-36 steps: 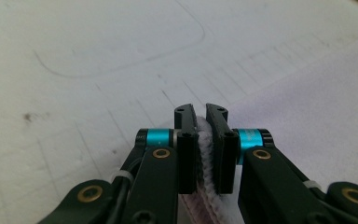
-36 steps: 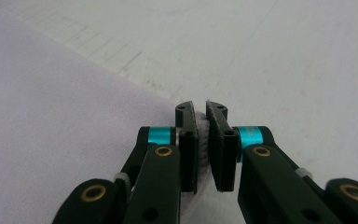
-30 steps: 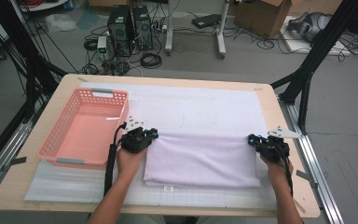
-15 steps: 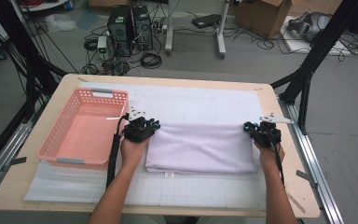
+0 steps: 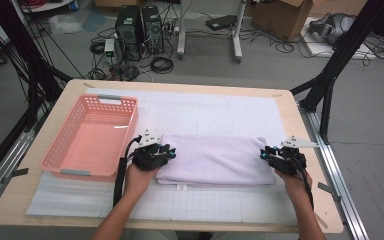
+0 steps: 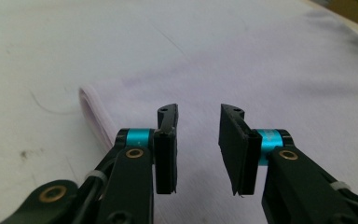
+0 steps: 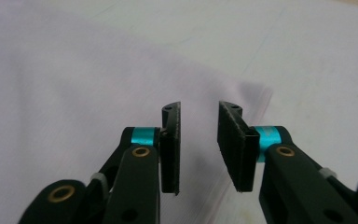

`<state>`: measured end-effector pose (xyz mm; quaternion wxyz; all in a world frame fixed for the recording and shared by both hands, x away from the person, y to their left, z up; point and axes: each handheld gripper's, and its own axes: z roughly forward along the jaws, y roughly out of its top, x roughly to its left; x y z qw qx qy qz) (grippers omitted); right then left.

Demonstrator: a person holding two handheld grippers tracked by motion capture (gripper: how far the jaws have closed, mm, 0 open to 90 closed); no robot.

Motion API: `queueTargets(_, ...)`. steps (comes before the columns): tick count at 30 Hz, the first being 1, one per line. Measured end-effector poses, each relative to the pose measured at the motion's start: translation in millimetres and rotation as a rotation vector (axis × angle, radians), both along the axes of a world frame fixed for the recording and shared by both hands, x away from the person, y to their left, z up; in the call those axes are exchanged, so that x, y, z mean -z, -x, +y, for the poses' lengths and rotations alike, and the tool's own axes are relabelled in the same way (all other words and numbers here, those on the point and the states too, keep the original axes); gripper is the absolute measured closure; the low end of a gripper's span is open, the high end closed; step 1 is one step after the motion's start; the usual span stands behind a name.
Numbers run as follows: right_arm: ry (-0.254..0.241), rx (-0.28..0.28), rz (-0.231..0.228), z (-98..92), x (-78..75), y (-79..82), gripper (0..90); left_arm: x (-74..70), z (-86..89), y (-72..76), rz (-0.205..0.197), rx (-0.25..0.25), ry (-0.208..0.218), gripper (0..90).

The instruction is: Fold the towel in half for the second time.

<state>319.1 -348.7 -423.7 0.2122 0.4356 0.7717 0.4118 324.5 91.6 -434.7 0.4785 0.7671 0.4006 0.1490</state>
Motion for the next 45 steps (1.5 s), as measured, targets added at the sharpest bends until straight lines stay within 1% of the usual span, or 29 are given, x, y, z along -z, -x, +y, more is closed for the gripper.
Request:
queueTargets(1,0.005,-0.023,0.012,1.0,3.3,9.6,69.8,1.6,0.4,1.9,0.007,0.003,-0.002,69.2)
queueTargets(3,0.017,-0.045,0.023,3.1,5.9,17.7,69.4,8.8,2.4,8.9,0.028,0.008,-0.027,69.6)
queueTargets(5,0.023,-0.058,0.025,4.1,7.2,20.6,68.9,10.9,3.5,10.9,0.037,0.011,-0.033,69.6)
queueTargets(6,0.047,-0.075,0.039,7.1,9.1,26.1,67.9,12.7,4.2,14.0,0.041,0.012,-0.032,69.5)
queueTargets(8,0.060,-0.086,0.043,8.3,10.6,29.7,67.9,13.4,6.8,20.4,0.043,0.022,-0.034,69.2)
queueTargets(11,0.066,-0.075,0.056,5.3,15.7,35.0,67.6,13.8,7.4,25.1,0.040,0.030,-0.045,68.3)
queueTargets(12,0.067,-0.070,0.055,3.0,18.5,36.6,67.5,14.3,8.1,29.9,0.031,0.035,-0.059,68.3)
queueTargets(15,0.067,-0.061,0.044,-2.5,21.7,40.4,68.1,14.9,8.6,33.7,0.024,0.034,-0.064,68.5)
queueTargets(16,0.089,-0.036,0.027,-7.4,22.0,42.5,70.2,14.9,9.3,34.8,0.023,0.036,-0.072,69.9)
queueTargets(17,0.087,-0.008,0.029,-10.6,22.6,42.8,69.8,15.1,9.8,35.8,0.022,0.035,-0.076,71.1)
queueTargets(18,0.074,0.015,0.031,-14.1,23.8,43.1,65.6,15.3,10.7,36.8,0.020,0.034,-0.074,71.9)
queueTargets(19,0.048,0.036,0.038,-16.8,25.1,43.9,65.6,15.4,12.3,37.3,0.023,0.031,-0.066,72.4)
queueTargets(23,0.058,0.039,0.020,-15.5,22.8,48.6,64.3,15.6,13.1,36.8,0.028,0.029,-0.057,72.6)
queueTargets(24,0.048,0.044,-0.001,-15.4,19.7,53.0,60.5,15.4,13.6,37.0,0.026,0.031,-0.054,72.0)
queueTargets(25,0.048,0.044,-0.001,-15.4,19.7,53.0,60.5,15.2,13.9,37.3,0.025,0.030,-0.052,70.9)
queueTargets(27,0.013,0.042,-0.031,-18.9,13.4,58.9,54.3,14.7,15.6,37.7,0.022,0.030,-0.033,67.9)
queueTargets(30,0.002,0.035,-0.046,-21.2,9.6,63.3,51.6,11.7,19.9,39.0,-0.003,0.016,0.009,66.6)
queueTargets(32,-0.012,0.034,-0.082,-23.9,5.4,67.8,47.0,8.0,22.5,39.6,-0.023,0.019,0.040,57.8)
queueTargets(33,-0.012,0.034,-0.082,-23.9,5.4,67.8,47.0,6.3,22.9,40.6,-0.042,0.019,0.051,57.8)
queueTargets(34,-0.027,0.034,-0.100,-24.8,2.6,69.9,42.2,5.0,23.5,41.3,-0.060,0.025,0.062,47.7)
queueTargets(35,-0.027,0.034,-0.100,-24.8,2.6,69.9,42.2,4.0,23.6,42.0,-0.076,0.027,0.074,47.7)
queueTargets(36,-0.018,0.031,-0.122,-24.2,0.0,72.2,39.2,2.8,23.7,42.7,-0.088,0.037,0.091,37.7)
queueTargets(37,-0.018,0.031,-0.122,-24.2,0.0,72.2,39.2,1.9,23.8,43.1,-0.090,0.039,0.095,37.7)
queueTargets(38,-0.018,0.040,-0.148,-23.4,-2.1,73.6,33.4,0.7,23.8,43.5,-0.093,0.037,0.097,32.6)
queueTargets(39,-0.028,0.046,-0.151,-22.9,-3.6,74.7,31.9,-0.5,23.9,43.9,-0.095,0.035,0.099,26.1)
queueTargets(40,-0.028,0.046,-0.151,-22.9,-3.6,74.7,31.9,-1.1,23.6,44.2,-0.104,0.029,0.100,26.1)
queueTargets(41,-0.034,0.044,-0.156,-22.8,-4.9,75.3,31.4,-1.7,24.3,44.4,-0.116,0.043,0.102,18.9)
queueTargets(42,-0.035,0.039,-0.170,-22.6,-6.5,76.4,29.5,-2.3,24.7,44.8,-0.120,0.043,0.105,17.4)
queueTargets(45,-0.043,0.042,-0.167,-22.7,-6.8,76.9,28.5,-3.0,25.4,44.6,-0.127,0.051,0.118,17.4)
